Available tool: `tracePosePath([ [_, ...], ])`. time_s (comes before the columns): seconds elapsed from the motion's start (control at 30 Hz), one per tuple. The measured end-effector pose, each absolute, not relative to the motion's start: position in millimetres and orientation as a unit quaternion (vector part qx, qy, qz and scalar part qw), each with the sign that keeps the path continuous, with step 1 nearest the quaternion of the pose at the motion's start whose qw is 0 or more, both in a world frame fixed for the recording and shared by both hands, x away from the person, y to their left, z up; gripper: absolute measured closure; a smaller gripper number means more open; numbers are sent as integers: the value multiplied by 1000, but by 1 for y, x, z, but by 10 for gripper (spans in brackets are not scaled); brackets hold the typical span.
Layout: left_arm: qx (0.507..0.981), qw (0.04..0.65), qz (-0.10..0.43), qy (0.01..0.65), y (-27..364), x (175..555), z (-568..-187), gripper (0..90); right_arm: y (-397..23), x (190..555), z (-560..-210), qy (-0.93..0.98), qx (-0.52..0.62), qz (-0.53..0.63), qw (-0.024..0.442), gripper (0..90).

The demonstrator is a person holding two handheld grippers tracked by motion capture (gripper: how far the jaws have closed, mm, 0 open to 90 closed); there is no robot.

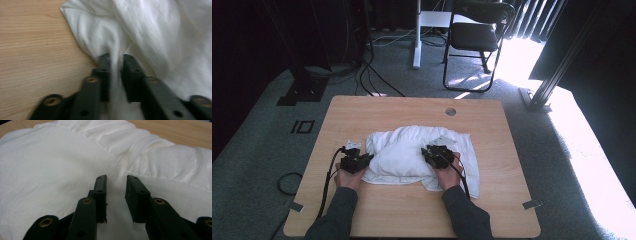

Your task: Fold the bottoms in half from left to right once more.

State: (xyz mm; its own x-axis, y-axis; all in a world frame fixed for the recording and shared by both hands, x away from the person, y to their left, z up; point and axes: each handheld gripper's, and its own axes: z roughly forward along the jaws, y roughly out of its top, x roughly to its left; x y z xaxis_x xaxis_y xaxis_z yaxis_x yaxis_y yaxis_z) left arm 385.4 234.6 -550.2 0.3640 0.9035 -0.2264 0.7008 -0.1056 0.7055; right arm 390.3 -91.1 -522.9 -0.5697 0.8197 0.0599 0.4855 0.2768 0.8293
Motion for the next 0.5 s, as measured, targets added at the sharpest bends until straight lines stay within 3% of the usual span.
tracePosePath([
  [0.5, 716, 406, 134, 552, 243, 384, -539, 895, -97, 390, -520, 774, 422, 427, 203, 678],
])
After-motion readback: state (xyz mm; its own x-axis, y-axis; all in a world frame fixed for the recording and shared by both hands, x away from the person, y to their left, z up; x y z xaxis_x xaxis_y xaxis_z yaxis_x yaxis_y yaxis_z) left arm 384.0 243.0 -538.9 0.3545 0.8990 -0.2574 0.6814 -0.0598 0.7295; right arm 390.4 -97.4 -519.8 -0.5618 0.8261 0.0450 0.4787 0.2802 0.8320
